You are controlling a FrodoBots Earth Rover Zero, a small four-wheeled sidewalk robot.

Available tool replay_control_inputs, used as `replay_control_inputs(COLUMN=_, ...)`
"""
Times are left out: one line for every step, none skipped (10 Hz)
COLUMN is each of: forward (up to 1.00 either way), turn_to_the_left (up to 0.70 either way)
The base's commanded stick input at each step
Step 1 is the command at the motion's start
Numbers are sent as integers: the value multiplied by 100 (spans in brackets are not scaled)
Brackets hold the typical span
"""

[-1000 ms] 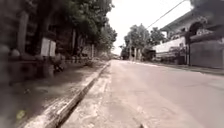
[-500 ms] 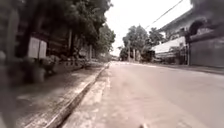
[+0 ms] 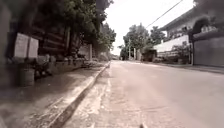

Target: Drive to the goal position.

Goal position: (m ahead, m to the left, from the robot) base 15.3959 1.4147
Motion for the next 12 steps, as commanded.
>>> replay_control_inputs(forward=70, turn_to_the_left=-24)
replay_control_inputs(forward=70, turn_to_the_left=-5)
replay_control_inputs(forward=70, turn_to_the_left=0)
replay_control_inputs(forward=70, turn_to_the_left=0)
replay_control_inputs(forward=70, turn_to_the_left=0)
replay_control_inputs(forward=70, turn_to_the_left=0)
replay_control_inputs(forward=70, turn_to_the_left=0)
replay_control_inputs(forward=70, turn_to_the_left=0)
replay_control_inputs(forward=70, turn_to_the_left=0)
replay_control_inputs(forward=70, turn_to_the_left=0)
replay_control_inputs(forward=70, turn_to_the_left=0)
replay_control_inputs(forward=70, turn_to_the_left=0)
